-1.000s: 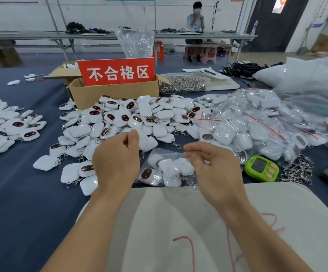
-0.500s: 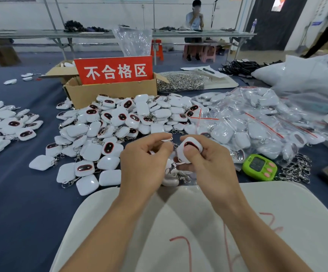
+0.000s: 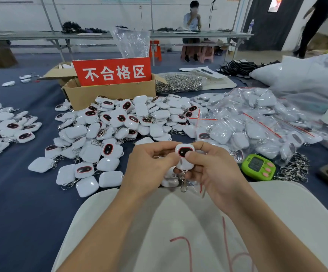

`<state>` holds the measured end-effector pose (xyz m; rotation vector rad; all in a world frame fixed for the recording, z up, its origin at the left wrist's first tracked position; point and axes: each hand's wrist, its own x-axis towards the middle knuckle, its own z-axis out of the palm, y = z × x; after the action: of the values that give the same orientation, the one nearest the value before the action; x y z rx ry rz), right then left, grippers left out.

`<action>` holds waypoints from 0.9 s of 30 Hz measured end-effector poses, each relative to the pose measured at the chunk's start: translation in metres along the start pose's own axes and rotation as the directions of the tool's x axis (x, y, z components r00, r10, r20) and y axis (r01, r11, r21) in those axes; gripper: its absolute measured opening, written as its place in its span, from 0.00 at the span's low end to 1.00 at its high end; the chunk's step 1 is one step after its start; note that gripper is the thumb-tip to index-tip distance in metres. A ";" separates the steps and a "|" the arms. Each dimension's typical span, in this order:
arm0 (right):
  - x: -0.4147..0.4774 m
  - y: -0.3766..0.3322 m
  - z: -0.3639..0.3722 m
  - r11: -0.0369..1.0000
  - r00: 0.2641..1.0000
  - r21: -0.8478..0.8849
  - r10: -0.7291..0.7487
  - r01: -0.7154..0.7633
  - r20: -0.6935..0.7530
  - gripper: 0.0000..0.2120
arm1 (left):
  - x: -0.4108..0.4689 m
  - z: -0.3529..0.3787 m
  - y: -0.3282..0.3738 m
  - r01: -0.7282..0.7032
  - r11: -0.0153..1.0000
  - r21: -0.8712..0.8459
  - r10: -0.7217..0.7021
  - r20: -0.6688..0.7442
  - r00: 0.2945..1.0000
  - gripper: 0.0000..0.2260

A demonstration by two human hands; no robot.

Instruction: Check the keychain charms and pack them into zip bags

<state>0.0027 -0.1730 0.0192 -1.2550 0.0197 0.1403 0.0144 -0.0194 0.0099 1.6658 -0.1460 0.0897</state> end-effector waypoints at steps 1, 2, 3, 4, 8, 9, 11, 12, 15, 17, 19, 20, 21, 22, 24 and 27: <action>0.000 0.000 0.001 1.000 1.000 0.003 0.000 0.000 -0.011 0.07 | 0.000 0.000 0.000 0.005 1.000 -0.009 -0.005 0.012 1.000 0.14; 0.000 0.000 0.001 1.000 1.000 -0.003 -0.007 0.007 -0.025 0.08 | -0.001 0.000 0.001 0.005 1.000 -0.010 -0.005 0.019 1.000 0.14; 0.000 0.001 0.001 0.999 0.999 -0.025 -0.023 0.022 -0.042 0.09 | -0.001 0.000 0.001 0.001 1.000 -0.004 -0.001 0.022 1.000 0.14; 0.000 0.002 0.002 0.998 0.997 -0.055 -0.045 0.041 -0.056 0.09 | -0.001 0.000 0.002 -0.008 1.000 -0.001 0.008 0.026 1.000 0.14; 0.000 0.003 0.004 0.987 0.993 -0.122 -0.114 0.108 -0.042 0.08 | -0.001 -0.001 0.004 -0.034 0.999 -0.024 0.035 0.023 0.999 0.11; -0.001 0.003 0.004 0.985 0.992 -0.129 -0.120 0.116 -0.026 0.08 | -0.001 -0.001 0.003 -0.035 0.999 -0.025 0.035 0.008 0.999 0.10; -0.001 0.003 0.005 0.984 0.993 -0.137 -0.119 0.118 0.001 0.07 | -0.001 0.000 0.002 -0.033 0.999 -0.025 0.032 -0.025 0.999 0.10; -0.001 0.003 0.005 0.984 0.993 -0.138 -0.116 0.116 0.007 0.07 | -0.001 0.001 0.002 -0.027 0.999 -0.025 0.026 -0.040 0.999 0.10; -0.001 0.004 0.006 0.984 0.994 -0.142 -0.108 0.110 0.020 0.08 | -0.001 0.002 0.002 -0.015 0.999 -0.033 0.012 -0.073 0.997 0.09; -0.001 0.004 0.007 0.985 0.995 -0.138 -0.097 0.101 0.033 0.09 | -0.001 0.001 0.002 -0.023 0.999 -0.043 0.020 -0.080 0.997 0.10; -0.001 0.005 0.008 0.988 0.996 -0.131 -0.083 0.086 0.031 0.09 | 0.000 0.000 0.002 -0.015 0.999 -0.036 0.012 -0.084 0.996 0.09; 0.000 0.006 0.008 0.988 0.996 -0.130 -0.080 0.083 0.029 0.09 | 0.000 -0.001 0.002 -0.006 1.000 -0.028 0.004 -0.086 0.996 0.09; 0.000 0.007 0.008 0.988 0.997 -0.129 -0.079 0.082 0.027 0.10 | 0.001 -0.001 0.002 0.003 1.000 -0.022 -0.005 -0.087 0.996 0.09; 0.001 0.007 0.008 0.988 0.996 -0.127 -0.080 0.082 0.028 0.10 | 0.001 -0.001 0.001 0.012 1.000 -0.027 -0.014 -0.086 0.996 0.09; 0.001 0.008 0.007 0.988 0.996 -0.130 -0.082 0.086 0.032 0.12 | 0.001 -0.002 0.002 0.031 0.997 -0.066 -0.036 -0.076 0.996 0.08; 0.002 0.009 0.006 0.985 0.996 -0.152 -0.082 0.087 0.039 0.15 | 0.000 -0.003 0.003 0.054 0.994 -0.093 -0.060 -0.064 0.996 0.08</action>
<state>0.0033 -0.1644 0.0125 -1.4047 -0.0737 0.0894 0.0140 -0.0166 0.0134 1.5729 -0.0512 0.0935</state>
